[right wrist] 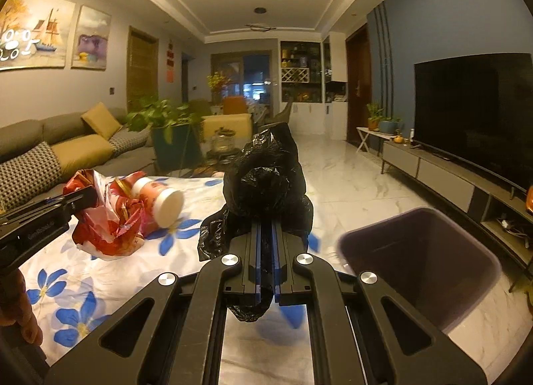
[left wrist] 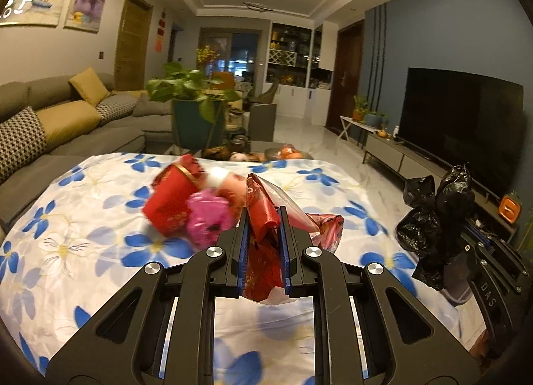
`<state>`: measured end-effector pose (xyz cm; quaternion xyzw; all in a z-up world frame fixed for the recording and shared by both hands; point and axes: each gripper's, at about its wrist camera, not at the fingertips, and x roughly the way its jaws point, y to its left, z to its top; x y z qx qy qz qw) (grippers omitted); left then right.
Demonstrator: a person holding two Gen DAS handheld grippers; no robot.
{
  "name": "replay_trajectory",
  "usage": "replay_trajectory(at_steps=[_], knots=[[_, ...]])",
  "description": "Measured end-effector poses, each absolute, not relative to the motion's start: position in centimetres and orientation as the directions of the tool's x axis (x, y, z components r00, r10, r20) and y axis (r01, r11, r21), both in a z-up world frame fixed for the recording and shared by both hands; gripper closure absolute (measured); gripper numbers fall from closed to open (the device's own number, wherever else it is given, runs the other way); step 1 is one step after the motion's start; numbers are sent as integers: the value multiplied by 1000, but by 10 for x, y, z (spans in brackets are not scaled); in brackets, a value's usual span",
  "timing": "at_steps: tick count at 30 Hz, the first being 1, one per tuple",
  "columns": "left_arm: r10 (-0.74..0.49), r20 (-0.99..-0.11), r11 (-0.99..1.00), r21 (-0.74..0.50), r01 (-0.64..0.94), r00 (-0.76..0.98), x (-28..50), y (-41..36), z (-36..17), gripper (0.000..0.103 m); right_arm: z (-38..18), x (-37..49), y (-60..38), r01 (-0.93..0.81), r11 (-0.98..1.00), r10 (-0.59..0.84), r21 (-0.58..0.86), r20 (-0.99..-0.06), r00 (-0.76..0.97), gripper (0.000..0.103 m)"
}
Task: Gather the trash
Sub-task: 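Lift both bags and carry them over the grey bin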
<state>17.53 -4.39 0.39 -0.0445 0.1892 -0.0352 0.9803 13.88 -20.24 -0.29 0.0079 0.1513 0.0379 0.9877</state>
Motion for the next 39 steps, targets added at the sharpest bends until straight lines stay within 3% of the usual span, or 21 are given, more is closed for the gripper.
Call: replay_trajectory(at_steps=[39], knots=[[-347, -392, 934, -62, 352, 852, 216, -236, -10, 88, -15, 127, -344, 260, 964, -232, 60, -292, 928, 97]])
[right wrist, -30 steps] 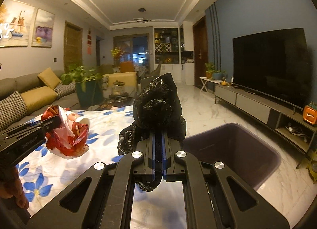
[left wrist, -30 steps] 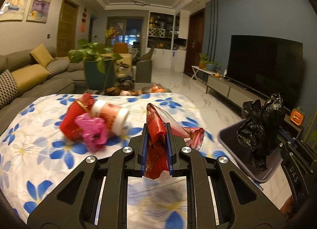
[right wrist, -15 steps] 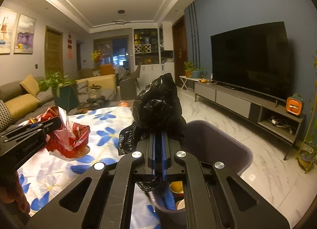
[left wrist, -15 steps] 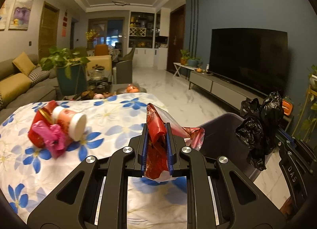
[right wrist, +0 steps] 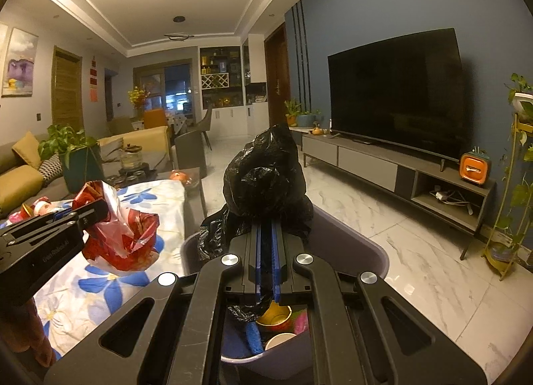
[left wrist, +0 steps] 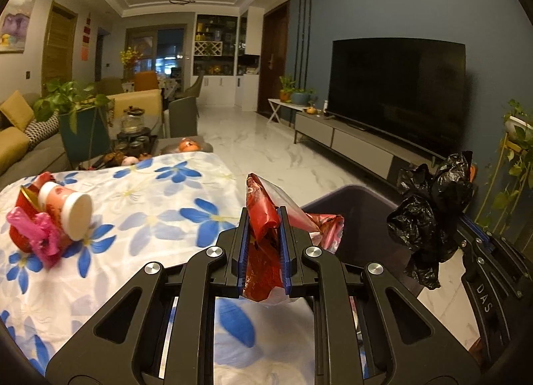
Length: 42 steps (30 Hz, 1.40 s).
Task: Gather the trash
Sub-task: 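Lift both bags and carry them over the grey bin, then open both tools to drop the bags into the bin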
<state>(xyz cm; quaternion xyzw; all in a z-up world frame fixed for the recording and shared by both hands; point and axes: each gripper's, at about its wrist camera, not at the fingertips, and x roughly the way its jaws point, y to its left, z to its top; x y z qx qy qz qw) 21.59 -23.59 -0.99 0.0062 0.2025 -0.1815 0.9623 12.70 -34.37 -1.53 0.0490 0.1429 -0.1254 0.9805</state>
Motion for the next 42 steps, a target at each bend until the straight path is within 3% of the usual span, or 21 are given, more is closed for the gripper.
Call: replay_trajectory(at_steps=[17, 35, 42], knots=[[-431, -387, 893, -54, 446, 815, 230, -280, -18, 87, -23, 133, -346, 296, 954, -271, 44, -295, 916, 97], [-466, -446, 871, -80, 484, 765, 252, -295, -35, 86, -34, 148, -361, 290, 955, -255, 59, -334, 908, 97], [-484, -460, 860, -91, 503, 744, 257, -295, -40, 76, -36, 157, -367, 296, 953, -254, 64, -362, 897, 97]])
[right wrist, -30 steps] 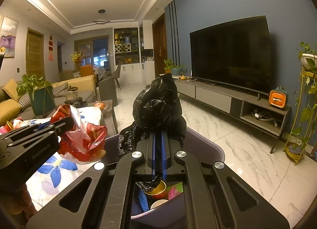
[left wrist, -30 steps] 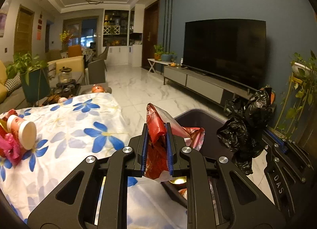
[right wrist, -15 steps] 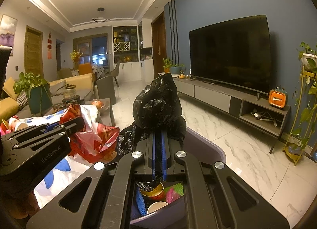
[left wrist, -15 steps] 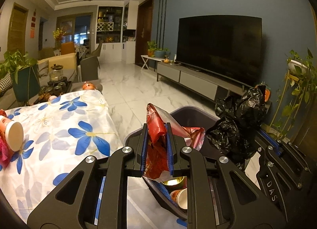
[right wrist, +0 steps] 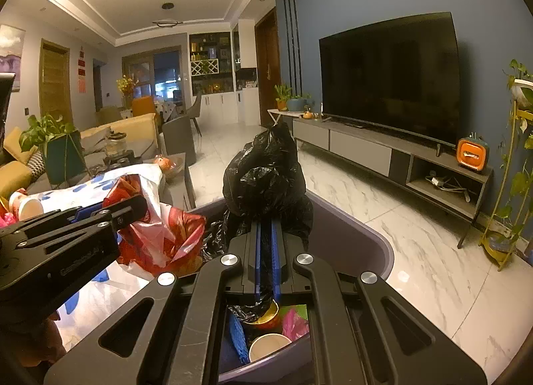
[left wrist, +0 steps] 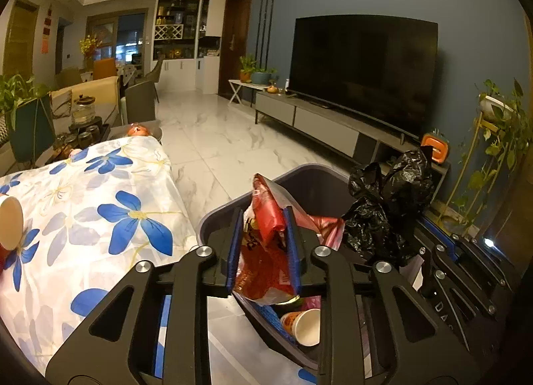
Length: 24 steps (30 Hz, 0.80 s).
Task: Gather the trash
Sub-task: 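Open both tools to drop the bags into the bin, then move both open tools back toward the remaining trash on the table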
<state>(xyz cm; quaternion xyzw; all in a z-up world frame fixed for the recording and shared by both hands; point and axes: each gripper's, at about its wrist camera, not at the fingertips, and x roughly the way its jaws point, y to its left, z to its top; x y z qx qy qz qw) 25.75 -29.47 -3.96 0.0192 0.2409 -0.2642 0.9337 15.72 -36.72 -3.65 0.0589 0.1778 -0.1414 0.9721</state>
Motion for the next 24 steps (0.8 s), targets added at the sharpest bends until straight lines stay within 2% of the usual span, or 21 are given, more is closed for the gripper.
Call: replay_trajectory(at_steps=[4, 11, 13, 17, 20, 22, 24], knots=[[-475, -460, 867, -101, 487, 750, 259, -291, -43, 59, -37, 160, -368, 299, 952, -254, 67, -374, 892, 97], [-447, -452, 889, -134, 437, 772, 260, -273, -41, 43, -39, 163, -370, 308, 948, -254, 82, -390, 885, 97], [-441, -449, 894, -138, 427, 777, 259, -268, -41, 40, -38, 162, -370, 311, 946, -256, 87, -386, 886, 89], [-424, -453, 902, -139, 408, 784, 258, -263, -42, 36, -39, 161, -367, 313, 946, -258, 89, -383, 887, 85], [-414, -456, 908, -139, 396, 788, 256, -258, -42, 34, -39, 160, -367, 315, 945, -260, 90, -379, 888, 74], [-411, -456, 909, -139, 392, 790, 255, -255, -41, 34, -38, 159, -367, 316, 944, -260, 91, -377, 889, 71], [-399, -454, 914, -136, 381, 797, 252, -251, -39, 33, -38, 157, -367, 315, 944, -258, 97, -376, 890, 62]])
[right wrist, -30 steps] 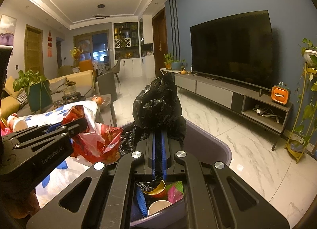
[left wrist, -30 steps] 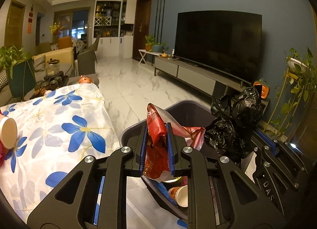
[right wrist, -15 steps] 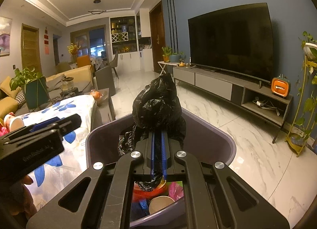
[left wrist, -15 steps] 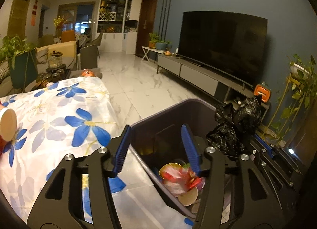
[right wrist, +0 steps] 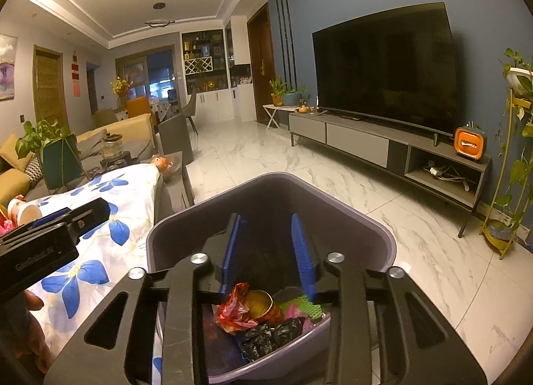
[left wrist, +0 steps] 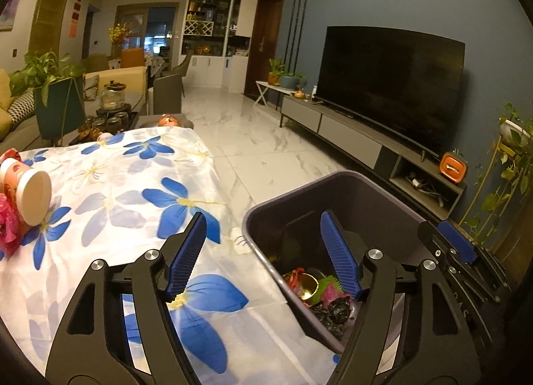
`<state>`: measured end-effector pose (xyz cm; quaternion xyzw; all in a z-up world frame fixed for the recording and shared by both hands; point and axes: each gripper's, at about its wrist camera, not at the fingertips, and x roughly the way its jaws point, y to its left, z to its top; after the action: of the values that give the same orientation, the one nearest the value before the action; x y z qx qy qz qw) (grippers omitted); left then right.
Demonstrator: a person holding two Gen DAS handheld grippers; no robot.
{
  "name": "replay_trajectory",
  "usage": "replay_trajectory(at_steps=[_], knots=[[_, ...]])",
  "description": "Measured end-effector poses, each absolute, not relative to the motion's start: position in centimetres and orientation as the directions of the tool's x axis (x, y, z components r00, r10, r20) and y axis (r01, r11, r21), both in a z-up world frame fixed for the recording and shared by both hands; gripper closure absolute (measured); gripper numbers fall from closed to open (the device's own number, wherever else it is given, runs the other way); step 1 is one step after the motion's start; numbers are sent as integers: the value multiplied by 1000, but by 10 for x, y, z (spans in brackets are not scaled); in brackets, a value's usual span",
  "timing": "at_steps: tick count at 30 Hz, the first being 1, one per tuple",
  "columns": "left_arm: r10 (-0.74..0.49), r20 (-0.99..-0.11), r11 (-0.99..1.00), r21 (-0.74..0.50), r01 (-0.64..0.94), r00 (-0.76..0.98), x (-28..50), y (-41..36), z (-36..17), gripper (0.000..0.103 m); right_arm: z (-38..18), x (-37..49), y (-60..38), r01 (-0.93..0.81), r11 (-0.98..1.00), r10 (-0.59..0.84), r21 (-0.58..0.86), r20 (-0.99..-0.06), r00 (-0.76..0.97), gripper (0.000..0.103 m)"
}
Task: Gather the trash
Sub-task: 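Move both open tools back toward the remaining trash on the table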
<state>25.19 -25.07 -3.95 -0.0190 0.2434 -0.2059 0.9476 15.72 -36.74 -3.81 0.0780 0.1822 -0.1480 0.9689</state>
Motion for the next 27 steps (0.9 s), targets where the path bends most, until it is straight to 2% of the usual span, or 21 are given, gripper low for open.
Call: replay_trajectory(at_steps=[2, 8, 27], knots=[[-394, -448, 917, -139, 373, 803, 249, -246, -37, 31, -37, 154, -366, 316, 943, -260, 101, -366, 893, 54], [-368, -435, 929, -138, 343, 822, 236, -229, -29, 28, -33, 147, -358, 308, 946, -256, 102, -350, 901, 50], [-247, -383, 969, -126, 214, 890, 193, -149, -3, 22, -12, 125, -303, 219, 970, -178, 110, -294, 939, 48]])
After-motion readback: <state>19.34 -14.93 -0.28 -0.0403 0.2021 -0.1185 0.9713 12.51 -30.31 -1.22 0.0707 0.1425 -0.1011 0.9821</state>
